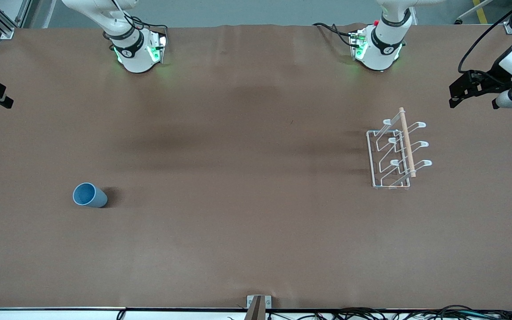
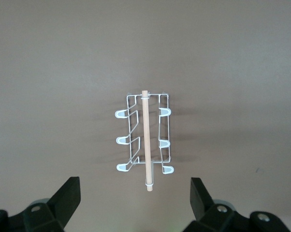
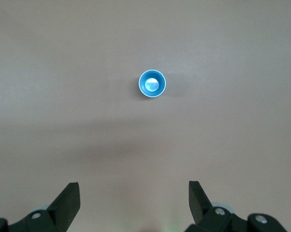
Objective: Hang cup on cup holder
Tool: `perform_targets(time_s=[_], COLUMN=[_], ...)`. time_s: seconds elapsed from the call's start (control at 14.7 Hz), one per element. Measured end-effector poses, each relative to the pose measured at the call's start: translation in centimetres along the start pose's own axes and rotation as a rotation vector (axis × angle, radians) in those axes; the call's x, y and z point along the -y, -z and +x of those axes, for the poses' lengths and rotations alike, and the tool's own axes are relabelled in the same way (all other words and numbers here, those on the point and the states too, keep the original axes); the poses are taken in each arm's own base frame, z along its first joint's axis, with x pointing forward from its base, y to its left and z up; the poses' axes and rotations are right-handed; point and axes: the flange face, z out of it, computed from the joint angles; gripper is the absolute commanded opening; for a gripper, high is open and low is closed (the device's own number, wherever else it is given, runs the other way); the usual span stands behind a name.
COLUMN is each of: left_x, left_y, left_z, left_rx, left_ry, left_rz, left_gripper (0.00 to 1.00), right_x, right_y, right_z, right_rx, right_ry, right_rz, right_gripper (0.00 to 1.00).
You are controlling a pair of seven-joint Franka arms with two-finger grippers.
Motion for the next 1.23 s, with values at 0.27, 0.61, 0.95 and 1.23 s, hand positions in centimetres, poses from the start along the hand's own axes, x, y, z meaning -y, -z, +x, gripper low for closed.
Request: perform_targets(time_s=[0.27, 0.61, 0.95, 1.23], left_x=[0.2, 0.2, 0.1, 0.0], left_y=[0.3, 0.2, 0.1, 0.0], left_z=[-0.1, -0.2, -0.2, -0.1], left_rx=[0.004, 0.015, 0.017, 0.021], left_ry=[0.002, 0.001, 0.000, -0.003], left_rz=[0.000, 0.000, 0.000, 0.000], left_gripper=[1.00, 1.00, 1.00, 1.00], right_x=[0.0, -0.8, -3.7, -5.0], right_y=[0.0, -1.2, -9.3, -18.7], right_z=[0.1, 0.8, 4.1, 6.7], right_rx=[-0.003, -0.013, -0.051, -0.015], right_ry=[0.000, -0.014, -0.038, -0.022], right_rz=[0.000, -0.001, -0.008, -0.016], right_gripper=[0.99, 0.98, 0.98, 0.98])
